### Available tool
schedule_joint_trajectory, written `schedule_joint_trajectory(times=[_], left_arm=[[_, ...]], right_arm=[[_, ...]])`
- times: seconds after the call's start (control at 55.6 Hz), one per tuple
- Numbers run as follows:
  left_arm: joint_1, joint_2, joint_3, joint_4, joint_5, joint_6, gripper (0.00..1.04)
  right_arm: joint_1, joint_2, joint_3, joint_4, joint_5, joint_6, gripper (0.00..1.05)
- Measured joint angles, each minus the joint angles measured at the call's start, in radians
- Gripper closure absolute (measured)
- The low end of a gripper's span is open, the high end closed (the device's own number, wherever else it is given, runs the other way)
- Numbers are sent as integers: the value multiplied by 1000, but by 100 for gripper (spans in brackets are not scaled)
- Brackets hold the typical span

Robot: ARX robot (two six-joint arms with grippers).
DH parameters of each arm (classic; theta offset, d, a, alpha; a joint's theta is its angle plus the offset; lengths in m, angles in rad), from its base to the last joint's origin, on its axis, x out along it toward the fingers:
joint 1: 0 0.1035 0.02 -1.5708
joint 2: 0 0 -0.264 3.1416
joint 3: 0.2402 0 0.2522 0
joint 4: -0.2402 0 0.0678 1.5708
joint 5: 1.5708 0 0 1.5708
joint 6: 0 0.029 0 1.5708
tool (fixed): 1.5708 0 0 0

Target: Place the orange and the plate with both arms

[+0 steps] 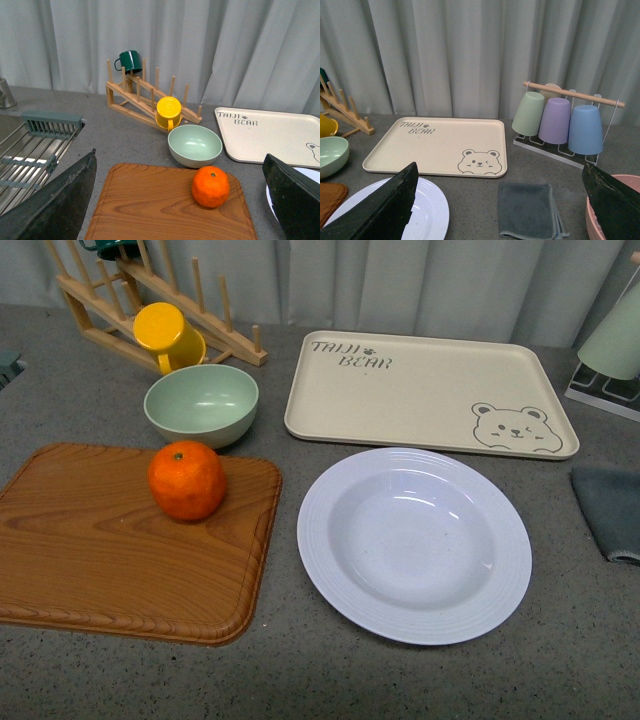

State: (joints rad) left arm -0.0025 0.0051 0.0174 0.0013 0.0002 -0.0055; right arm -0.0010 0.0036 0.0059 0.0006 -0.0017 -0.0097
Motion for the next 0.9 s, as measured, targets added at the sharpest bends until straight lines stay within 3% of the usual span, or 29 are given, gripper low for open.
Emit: schedule_joint_trajectory(times=[0.899], left_arm=[[0,0,0,0,0,0,6]], right_arm=[[0,0,0,0,0,0,9]])
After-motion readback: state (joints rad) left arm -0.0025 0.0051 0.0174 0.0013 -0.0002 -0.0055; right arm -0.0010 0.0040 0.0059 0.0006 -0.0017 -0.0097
